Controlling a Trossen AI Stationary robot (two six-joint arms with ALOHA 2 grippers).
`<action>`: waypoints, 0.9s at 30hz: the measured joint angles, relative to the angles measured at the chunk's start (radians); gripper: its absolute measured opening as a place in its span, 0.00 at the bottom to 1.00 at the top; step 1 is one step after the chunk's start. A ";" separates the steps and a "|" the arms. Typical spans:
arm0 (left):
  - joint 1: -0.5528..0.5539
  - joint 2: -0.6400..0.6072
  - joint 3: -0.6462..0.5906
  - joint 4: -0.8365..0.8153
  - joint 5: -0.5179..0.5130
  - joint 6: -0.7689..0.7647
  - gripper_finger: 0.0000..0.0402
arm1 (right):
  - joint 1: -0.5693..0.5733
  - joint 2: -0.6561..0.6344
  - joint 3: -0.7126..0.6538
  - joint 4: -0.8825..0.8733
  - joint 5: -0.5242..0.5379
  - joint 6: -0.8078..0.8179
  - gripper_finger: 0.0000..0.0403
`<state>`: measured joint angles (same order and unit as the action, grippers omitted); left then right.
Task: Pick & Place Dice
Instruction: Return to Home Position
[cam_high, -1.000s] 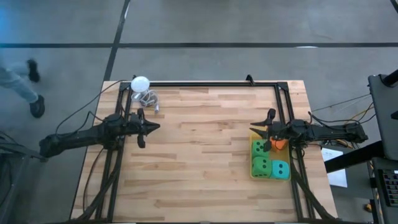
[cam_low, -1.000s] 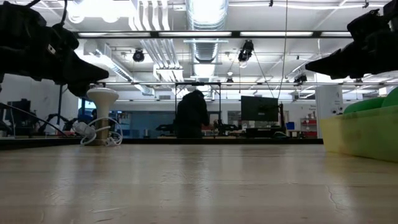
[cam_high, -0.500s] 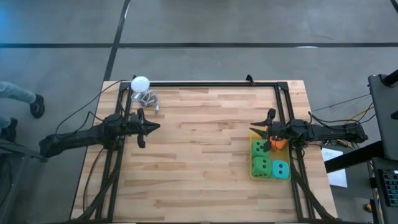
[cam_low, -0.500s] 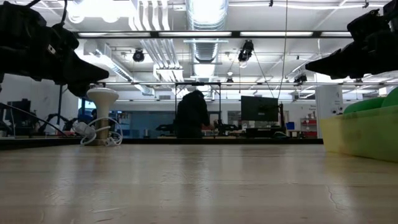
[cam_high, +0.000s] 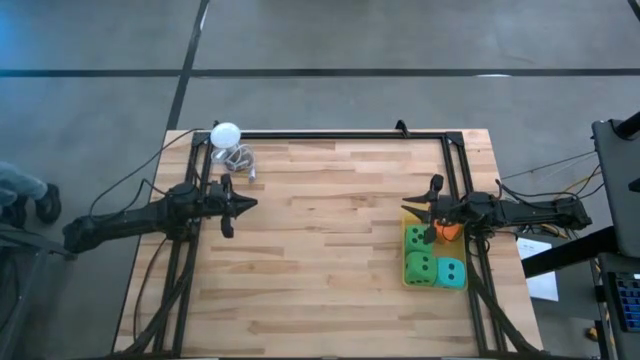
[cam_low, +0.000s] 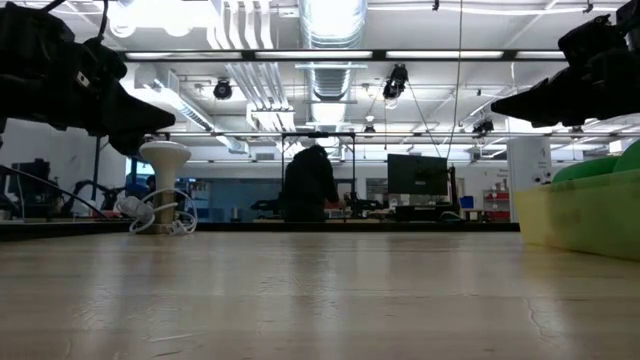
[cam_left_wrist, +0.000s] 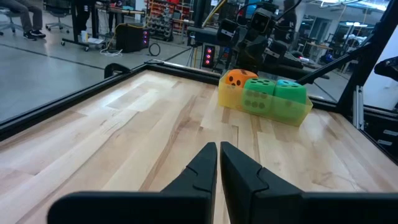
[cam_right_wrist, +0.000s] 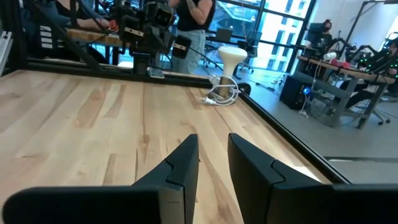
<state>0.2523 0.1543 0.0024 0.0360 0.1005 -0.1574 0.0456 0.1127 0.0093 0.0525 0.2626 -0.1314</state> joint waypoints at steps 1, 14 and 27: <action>0.000 0.000 0.000 0.000 0.000 0.000 0.06 | 0.000 0.000 0.000 0.000 0.000 0.000 0.20; 0.000 0.000 0.000 0.000 0.000 0.000 0.06 | 0.000 0.000 0.000 0.000 0.000 0.000 0.21; 0.000 0.000 0.000 0.000 0.000 0.000 0.06 | 0.000 0.000 0.000 0.000 0.000 0.000 0.21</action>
<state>0.2523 0.1543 0.0021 0.0357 0.1009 -0.1577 0.0456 0.1127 0.0093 0.0528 0.2630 -0.1314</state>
